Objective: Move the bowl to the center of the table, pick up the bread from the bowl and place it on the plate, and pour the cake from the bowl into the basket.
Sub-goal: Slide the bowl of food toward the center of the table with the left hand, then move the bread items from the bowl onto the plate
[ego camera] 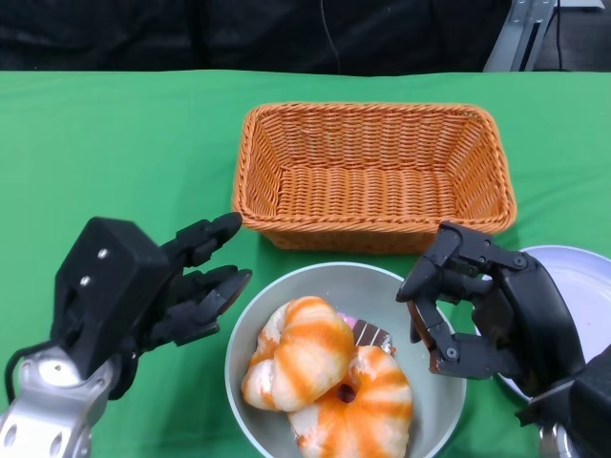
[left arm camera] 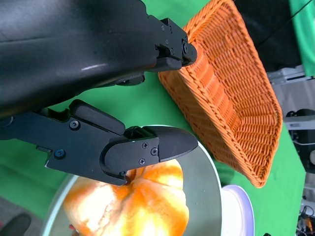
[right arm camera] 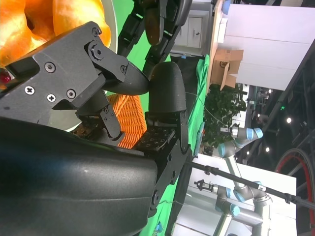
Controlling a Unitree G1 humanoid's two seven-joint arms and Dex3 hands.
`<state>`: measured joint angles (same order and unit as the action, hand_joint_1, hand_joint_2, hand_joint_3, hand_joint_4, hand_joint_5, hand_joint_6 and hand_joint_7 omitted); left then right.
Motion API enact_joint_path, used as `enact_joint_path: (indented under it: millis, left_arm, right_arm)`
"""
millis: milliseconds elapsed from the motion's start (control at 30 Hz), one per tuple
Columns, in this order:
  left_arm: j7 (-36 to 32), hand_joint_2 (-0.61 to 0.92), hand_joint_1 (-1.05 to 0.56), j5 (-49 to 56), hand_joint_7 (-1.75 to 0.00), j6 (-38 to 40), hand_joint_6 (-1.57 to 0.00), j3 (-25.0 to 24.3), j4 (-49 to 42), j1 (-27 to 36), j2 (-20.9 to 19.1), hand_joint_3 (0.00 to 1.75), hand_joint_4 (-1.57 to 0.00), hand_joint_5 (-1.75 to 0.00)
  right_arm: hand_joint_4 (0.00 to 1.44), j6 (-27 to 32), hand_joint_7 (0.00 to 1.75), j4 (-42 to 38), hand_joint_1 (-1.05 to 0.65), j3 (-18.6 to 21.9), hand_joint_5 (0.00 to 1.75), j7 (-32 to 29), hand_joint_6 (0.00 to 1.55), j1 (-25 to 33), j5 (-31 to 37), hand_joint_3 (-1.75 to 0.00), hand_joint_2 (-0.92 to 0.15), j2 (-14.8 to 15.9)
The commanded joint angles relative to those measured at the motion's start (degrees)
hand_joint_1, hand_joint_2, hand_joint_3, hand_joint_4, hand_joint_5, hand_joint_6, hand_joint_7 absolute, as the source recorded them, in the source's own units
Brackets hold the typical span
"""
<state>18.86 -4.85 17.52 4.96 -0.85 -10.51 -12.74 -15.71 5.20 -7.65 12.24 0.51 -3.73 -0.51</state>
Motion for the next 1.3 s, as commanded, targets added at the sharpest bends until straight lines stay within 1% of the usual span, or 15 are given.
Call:
enact_joint_path:
  millis: [33, 167, 267, 433, 633, 800, 833, 900, 1033, 1067, 1133, 1200, 1233, 1267, 1300]
  left_arm:
    - [0.1, 0.92, -0.64, 0.1, -0.05, -4.6, -0.20, -2.0, -1.6, 1.0, -1.0, 0.54, -0.29, -0.08]
    - [-0.8, 0.92, -0.60, -1.6, -0.08, -13.4, -0.32, -5.7, -5.4, 2.0, 0.7, 0.41, -0.41, -0.13]
    - [-1.7, 0.92, -0.59, -2.0, -0.10, -19.9, -0.40, -7.7, -8.3, 2.2, 1.7, 0.38, -0.49, -0.15]
    - [-1.9, 0.92, -0.54, -3.9, -0.10, -26.0, -0.49, -10.5, -12.0, 1.7, 3.2, 0.33, -0.58, -0.17]
    - [0.7, 0.92, -0.50, -4.6, -0.11, -31.9, -0.56, -11.3, -16.7, 0.9, 2.5, 0.29, -0.66, -0.18]
    - [1.1, 0.92, -0.44, -3.4, -0.10, -40.1, -0.64, -11.7, -21.1, 0.5, 2.2, 0.23, -0.74, -0.19]
    - [1.0, 0.92, -0.34, -3.3, -0.12, -42.2, -0.69, -11.8, -22.2, 0.4, 2.3, 0.21, -0.79, -0.21]
    - [1.1, 0.92, -0.28, -3.7, -0.12, -46.0, -0.73, -12.3, -24.3, 0.0, 2.6, 0.19, -0.82, -0.22]
    - [1.3, 0.92, -0.07, -4.4, -0.20, -54.2, -0.95, -13.1, -29.1, -1.4, 3.4, 0.23, -0.99, -0.33]
    - [1.7, 0.92, -0.05, -4.9, -0.19, -55.2, -0.98, -13.2, -30.0, -1.7, 3.6, 0.24, -0.99, -0.38]
    - [2.1, 0.92, -0.05, -5.1, -0.20, -57.2, -1.07, -13.1, -31.6, -2.3, 3.5, 0.28, -0.90, -0.70]
    - [1.7, 0.92, -0.03, -3.9, -0.27, -60.1, -1.11, -13.0, -33.7, -3.0, 3.1, 0.33, -0.84, -0.93]
    - [0.6, 0.92, -0.03, -2.8, -0.31, -61.1, -1.12, -13.0, -34.7, -3.3, 2.9, 0.34, -0.83, -0.99]
    - [-0.6, 0.92, -0.02, -1.7, -0.50, -62.1, -1.07, -13.1, -35.6, -3.6, 2.8, 0.35, -0.82, -1.10]
    - [-1.8, 0.92, 0.00, -0.5, -0.75, -63.2, -0.97, -13.2, -36.5, -4.0, 2.7, 0.36, -0.81, -1.18]
  right_arm:
    - [0.80, -1.2, 1.35, -0.7, -0.19, 0.5, 1.73, 0.1, 0.76, 0.3, -0.5, -1.16, -0.50, 0.3]
    - [0.80, -1.2, 1.33, -1.0, -0.19, 0.7, 1.71, 0.3, 0.76, 0.4, -0.7, -1.13, -0.52, 0.5]
    - [0.80, -1.1, 1.32, -1.1, -0.17, 0.8, 1.71, 0.5, 0.76, 0.4, -1.0, -1.12, -0.53, 0.7]
    - [0.80, -1.4, 1.32, -1.5, -0.16, 1.0, 1.70, 0.8, 0.76, 0.6, -0.9, -1.13, -0.53, 1.0]
    - [0.79, -1.7, 1.31, -1.8, -0.16, 1.1, 1.70, 1.5, 0.76, 1.0, -1.3, -1.12, -0.53, 1.3]
    - [0.78, -1.8, 1.30, -2.0, -0.17, 1.4, 1.70, 1.6, 0.76, 1.2, -1.1, -1.10, -0.54, 1.6]
    - [0.78, -1.9, 1.29, -2.1, -0.18, 1.4, 1.70, 1.6, 0.76, 1.3, -1.1, -1.08, -0.54, 1.7]
    - [0.78, -2.1, 1.29, -2.3, -0.18, 1.6, 1.70, 1.8, 0.76, 1.3, -1.2, -1.06, -0.55, 1.8]
    - [0.77, -2.4, 1.28, -2.8, -0.17, 2.0, 1.69, 2.2, 0.77, 1.4, -1.4, -1.06, -0.56, 1.8]
    - [0.77, -2.7, 1.28, -3.0, -0.17, 2.1, 1.69, 2.2, 0.77, 1.4, -1.2, -1.06, -0.56, 1.8]
    - [0.78, -3.2, 1.28, -3.4, -0.17, 2.3, 1.68, 2.3, 0.77, 1.4, -1.0, -1.05, -0.56, 1.9]
    - [0.77, -3.4, 1.28, -3.6, -0.17, 2.4, 1.68, 2.4, 0.77, 1.4, -1.2, -1.05, -0.57, 1.9]
    - [0.77, -3.5, 1.28, -3.7, -0.16, 2.5, 1.68, 2.5, 0.77, 1.4, -1.4, -1.04, -0.57, 1.9]
    - [0.78, -3.5, 1.28, -3.9, -0.16, 2.6, 1.67, 2.6, 0.77, 1.4, -1.5, -1.04, -0.57, 1.9]
    - [0.78, -3.7, 1.27, -4.0, -0.15, 2.7, 1.66, 2.7, 0.77, 1.4, -1.5, -1.03, -0.58, 1.9]
